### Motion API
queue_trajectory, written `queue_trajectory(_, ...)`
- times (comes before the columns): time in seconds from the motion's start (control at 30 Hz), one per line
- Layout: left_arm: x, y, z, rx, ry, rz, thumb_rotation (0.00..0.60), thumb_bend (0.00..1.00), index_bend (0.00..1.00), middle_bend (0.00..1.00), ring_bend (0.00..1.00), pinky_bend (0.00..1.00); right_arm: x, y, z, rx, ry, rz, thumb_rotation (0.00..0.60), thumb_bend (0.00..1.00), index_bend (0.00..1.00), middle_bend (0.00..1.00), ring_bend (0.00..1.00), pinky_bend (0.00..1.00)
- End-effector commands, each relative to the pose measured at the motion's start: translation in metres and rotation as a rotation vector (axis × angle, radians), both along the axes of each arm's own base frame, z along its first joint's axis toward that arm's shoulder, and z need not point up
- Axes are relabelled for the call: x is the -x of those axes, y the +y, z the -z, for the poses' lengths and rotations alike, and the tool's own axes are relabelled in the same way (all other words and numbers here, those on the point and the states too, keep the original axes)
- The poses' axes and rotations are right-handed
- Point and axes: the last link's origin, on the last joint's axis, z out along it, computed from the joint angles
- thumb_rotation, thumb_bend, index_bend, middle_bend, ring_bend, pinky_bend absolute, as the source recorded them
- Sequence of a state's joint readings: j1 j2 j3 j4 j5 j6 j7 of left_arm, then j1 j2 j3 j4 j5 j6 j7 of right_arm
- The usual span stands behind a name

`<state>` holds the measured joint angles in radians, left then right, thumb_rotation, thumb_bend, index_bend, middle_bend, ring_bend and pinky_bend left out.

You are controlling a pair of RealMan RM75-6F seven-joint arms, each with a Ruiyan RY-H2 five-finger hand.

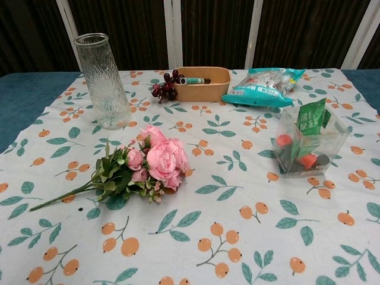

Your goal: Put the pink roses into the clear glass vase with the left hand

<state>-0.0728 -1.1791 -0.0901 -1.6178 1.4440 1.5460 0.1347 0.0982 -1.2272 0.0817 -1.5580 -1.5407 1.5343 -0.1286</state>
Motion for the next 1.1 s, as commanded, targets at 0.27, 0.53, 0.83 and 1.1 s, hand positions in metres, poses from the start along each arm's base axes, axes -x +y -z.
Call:
queue_trajectory(0.27, -0.003, -0.004, 0.0, 0.013, -0.003, 0.01, 0.6, 0.26, 0.2, 0.09, 0.09, 0.25, 0.001, 0.002, 0.003, -0.031, 0.014, 0.027, 0.6, 0.2, 0.0, 0.0, 0.04, 0.03)
queue_trajectory(0.53, 0.0, -0.005, -0.002, 0.019, 0.003, -0.011, 0.6, 0.17, 0.19, 0.06, 0.09, 0.24, 0.0, 0.002, 0.004, -0.038, 0.014, 0.042, 0.6, 0.2, 0.0, 0.0, 0.04, 0.03)
queue_trajectory(0.83, -0.019, 0.007, 0.022, 0.163, -0.085, -0.028, 0.6, 0.09, 0.12, 0.04, 0.09, 0.22, 0.002, 0.001, 0.002, -0.049, -0.006, 0.063, 0.6, 0.2, 0.0, 0.0, 0.04, 0.03)
queue_trajectory(1.1, -0.053, 0.045, 0.074, 0.334, -0.143, -0.057, 0.6, 0.05, 0.1, 0.01, 0.06, 0.22, 0.002, 0.001, 0.007, -0.078, 0.003, 0.063, 0.6, 0.2, 0.0, 0.0, 0.04, 0.03)
